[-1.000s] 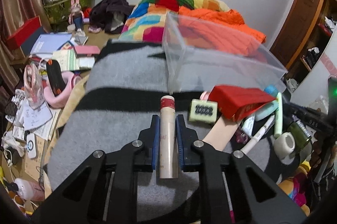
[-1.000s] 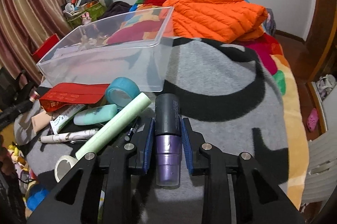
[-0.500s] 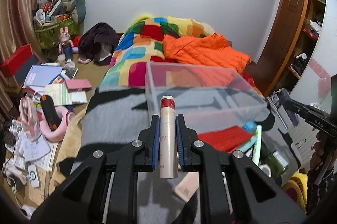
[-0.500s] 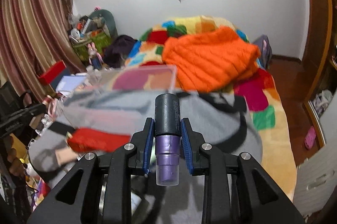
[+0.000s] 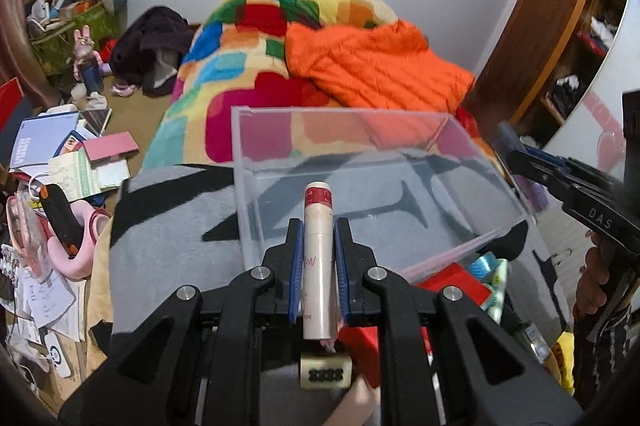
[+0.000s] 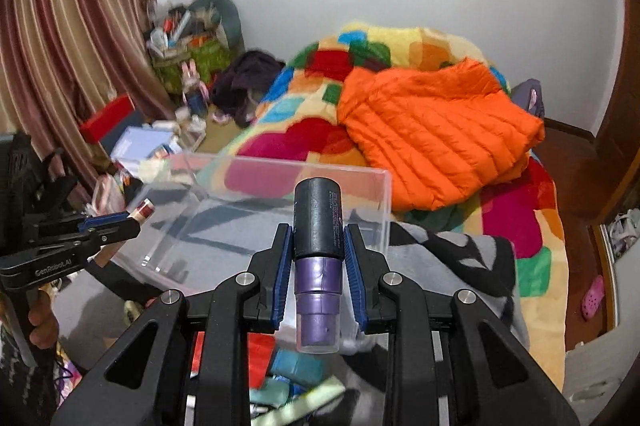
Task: Organize objects
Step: 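Carry both tubes into the clear plastic box and open both tools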
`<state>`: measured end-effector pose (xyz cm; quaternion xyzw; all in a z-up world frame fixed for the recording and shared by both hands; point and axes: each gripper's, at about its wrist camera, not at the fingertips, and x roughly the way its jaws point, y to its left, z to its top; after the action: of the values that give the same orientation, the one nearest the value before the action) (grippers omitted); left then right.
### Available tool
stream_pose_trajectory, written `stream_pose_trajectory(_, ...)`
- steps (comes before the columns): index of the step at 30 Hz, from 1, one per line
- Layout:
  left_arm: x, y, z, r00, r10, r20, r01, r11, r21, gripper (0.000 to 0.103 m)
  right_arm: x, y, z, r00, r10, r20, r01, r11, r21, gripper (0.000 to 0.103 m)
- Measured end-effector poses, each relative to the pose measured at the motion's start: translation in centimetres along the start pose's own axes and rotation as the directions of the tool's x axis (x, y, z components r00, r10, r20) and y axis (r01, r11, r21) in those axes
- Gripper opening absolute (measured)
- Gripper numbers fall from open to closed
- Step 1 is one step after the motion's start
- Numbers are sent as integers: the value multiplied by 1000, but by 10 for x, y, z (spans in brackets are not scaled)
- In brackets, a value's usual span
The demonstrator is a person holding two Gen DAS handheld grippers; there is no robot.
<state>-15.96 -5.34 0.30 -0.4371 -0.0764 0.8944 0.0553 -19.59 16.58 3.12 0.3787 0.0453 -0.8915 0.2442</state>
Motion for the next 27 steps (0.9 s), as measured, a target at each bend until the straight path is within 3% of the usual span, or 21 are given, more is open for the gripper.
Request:
stream_pose_trajectory(10, 35, -13, 8, 995, 40, -93, -33, 997, 70, 14, 63, 4, -2, 984, 1, -178, -8, 999, -43, 23)
stream_pose_trajectory(17, 33, -18, 9, 995, 41, -96, -32, 995, 91, 15, 80, 17, -5, 970, 2, -245, -25, 996, -90, 24)
stream_pose_trajectory(21, 23, -19, 9, 996, 43, -73, -35, 995, 98, 15, 74, 20, -6, 971, -10, -237, -15, 995, -99, 24)
stream_pose_trajectory(24, 8, -21, 5, 998, 51, -40, -46, 993, 111, 25, 59, 23, -7, 978, -13, -206, -9, 994, -109, 25)
stream_pose_trajectory(27, -9, -24, -2, 999, 51, 4, -51, 991, 123, 40, 40, 25, -8, 987, -24, -160, 5, 993, -116, 35)
